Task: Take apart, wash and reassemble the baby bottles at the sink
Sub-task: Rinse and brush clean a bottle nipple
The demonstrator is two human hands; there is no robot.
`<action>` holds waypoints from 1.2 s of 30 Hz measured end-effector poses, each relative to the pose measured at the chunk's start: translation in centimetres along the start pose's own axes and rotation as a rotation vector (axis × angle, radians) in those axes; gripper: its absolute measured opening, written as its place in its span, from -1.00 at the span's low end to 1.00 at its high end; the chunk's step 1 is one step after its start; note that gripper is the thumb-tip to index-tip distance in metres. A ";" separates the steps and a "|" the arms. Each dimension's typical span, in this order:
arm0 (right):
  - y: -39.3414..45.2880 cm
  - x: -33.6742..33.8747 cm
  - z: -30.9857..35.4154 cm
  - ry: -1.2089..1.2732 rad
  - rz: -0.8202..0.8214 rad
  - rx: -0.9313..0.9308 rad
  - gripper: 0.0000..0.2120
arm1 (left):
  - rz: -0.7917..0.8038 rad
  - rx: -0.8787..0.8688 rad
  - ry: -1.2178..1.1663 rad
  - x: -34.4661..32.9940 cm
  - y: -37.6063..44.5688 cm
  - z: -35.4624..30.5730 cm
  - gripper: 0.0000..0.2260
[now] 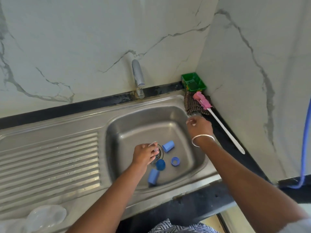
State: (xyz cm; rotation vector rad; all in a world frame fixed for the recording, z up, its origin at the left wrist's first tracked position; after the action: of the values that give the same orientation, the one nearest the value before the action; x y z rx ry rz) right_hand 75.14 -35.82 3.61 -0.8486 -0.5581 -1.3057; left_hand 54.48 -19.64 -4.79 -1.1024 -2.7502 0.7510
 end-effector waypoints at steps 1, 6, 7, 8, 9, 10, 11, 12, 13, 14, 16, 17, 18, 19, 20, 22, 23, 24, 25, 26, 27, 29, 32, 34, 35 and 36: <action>1.3 1.2 0.2 -0.041 -0.070 0.039 -0.83 | 0.007 -0.011 0.006 -0.9 0.2 -0.1 -0.92; 7.0 3.4 0.0 -0.292 -0.238 0.174 -0.66 | -0.018 -0.034 -0.039 -4.1 0.6 -0.4 -0.90; 8.0 3.2 -0.4 -0.349 -0.230 0.176 -0.62 | -0.034 -0.043 -0.037 -4.4 0.6 -0.4 -0.91; 8.8 3.1 -0.7 -0.373 -0.229 0.177 -0.62 | -0.039 -0.055 -0.030 -4.8 0.5 -0.5 -0.90; 9.7 3.1 -1.0 -0.370 -0.224 0.180 -0.63 | -0.043 -0.065 -0.027 -5.2 0.6 -0.4 -0.89; 10.4 3.0 -1.1 -0.365 -0.215 0.190 -0.65 | -0.045 -0.072 -0.031 -5.5 0.6 -0.4 -0.87; 11.0 2.7 -1.3 -0.360 -0.193 0.197 -0.67 | -0.053 -0.077 -0.032 -5.8 0.6 -0.4 -0.85; 11.3 2.4 -1.2 -0.347 -0.170 0.203 -0.69 | -0.057 -0.086 -0.028 -6.0 0.5 -0.6 -0.84; 11.6 2.1 -1.3 -0.324 -0.148 0.214 -0.71 | -0.060 -0.100 -0.019 -6.2 0.5 -0.8 -0.85; 11.9 1.9 -1.2 -0.288 -0.129 0.227 -0.72 | -0.070 -0.117 -0.013 -6.3 0.4 -1.1 -0.87; 12.2 2.0 -1.4 -0.211 -0.096 0.246 -0.65 | -0.086 -0.146 -0.004 -6.7 0.1 -1.6 -0.89; 12.4 2.0 -1.5 -0.180 -0.074 0.241 -0.55 | -0.088 -0.155 -0.002 -6.7 0.0 -1.6 -0.89; 12.6 2.1 -1.6 -0.160 -0.049 0.233 -0.45 | -0.084 -0.158 -0.013 -6.8 -0.1 -1.7 -0.89; 12.7 2.0 -1.6 -0.151 -0.025 0.219 -0.37 | -0.084 -0.157 -0.030 -6.7 -0.2 -1.6 -0.89; 12.8 2.0 -1.6 -0.153 -0.011 0.208 -0.30 | -0.088 -0.151 -0.050 -6.5 -0.4 -1.5 -0.90; 12.4 2.0 -1.2 -0.175 -0.011 0.192 -0.22 | -0.098 -0.141 -0.060 -5.9 -0.5 -1.4 -0.88; 12.0 2.1 -1.0 -0.189 -0.032 0.197 -0.23 | -0.101 -0.140 -0.058 -5.6 -0.6 -1.3 -0.87; 11.3 2.2 -0.5 -0.185 -0.055 0.214 -0.25 | -0.104 -0.144 -0.057 -5.1 -0.6 -1.3 -0.87; 10.4 2.4 -0.1 -0.163 -0.064 0.238 -0.29 | -0.109 -0.149 -0.057 -4.8 -0.6 -1.3 -0.88; 9.3 2.3 0.5 -0.130 -0.048 0.267 -0.31 | -0.118 -0.152 -0.060 -4.4 -0.7 -1.3 -0.89; 8.1 2.1 1.0 -0.099 -0.005 0.288 -0.31 | -0.129 -0.152 -0.058 -4.2 -0.7 -1.3 -0.89; 5.4 1.2 2.2 -0.056 0.107 0.342 -0.33 | -0.149 -0.153 -0.062 -3.5 -0.7 -1.5 -0.89; 0.7 -0.4 3.5 0.012 0.194 0.462 -0.56 | -0.154 -0.176 -0.079 -2.8 -0.6 -2.0 -0.86; -2.0 -1.9 3.7 0.034 0.280 0.476 -0.60 | -0.149 -0.192 -0.084 -2.2 -0.8 -2.3 -0.86; -3.4 -2.7 3.7 0.037 0.340 0.481 -0.59 | -0.139 -0.195 -0.090 -2.0 -0.9 -2.3 -0.85; -5.1 -3.3 4.1 0.044 0.397 0.517 -0.58 | -0.125 -0.200 -0.099 -1.6 -1.1 -2.3 -0.85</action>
State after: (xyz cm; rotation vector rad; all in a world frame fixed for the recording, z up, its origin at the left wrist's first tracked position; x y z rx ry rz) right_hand 69.94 -30.73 4.59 -0.4655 -0.6185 -0.7637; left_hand 55.57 -20.44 -2.05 -0.9352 -2.9985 0.5391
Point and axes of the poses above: each hand's wrist, its own y-axis towards the middle knuckle, its own x-axis out of the back of the hand, z = x × y, the point moved 9 cm from there along y, towards the middle knuckle, and after that the axes turned 15 degrees about -x, right-handed, at the moved point
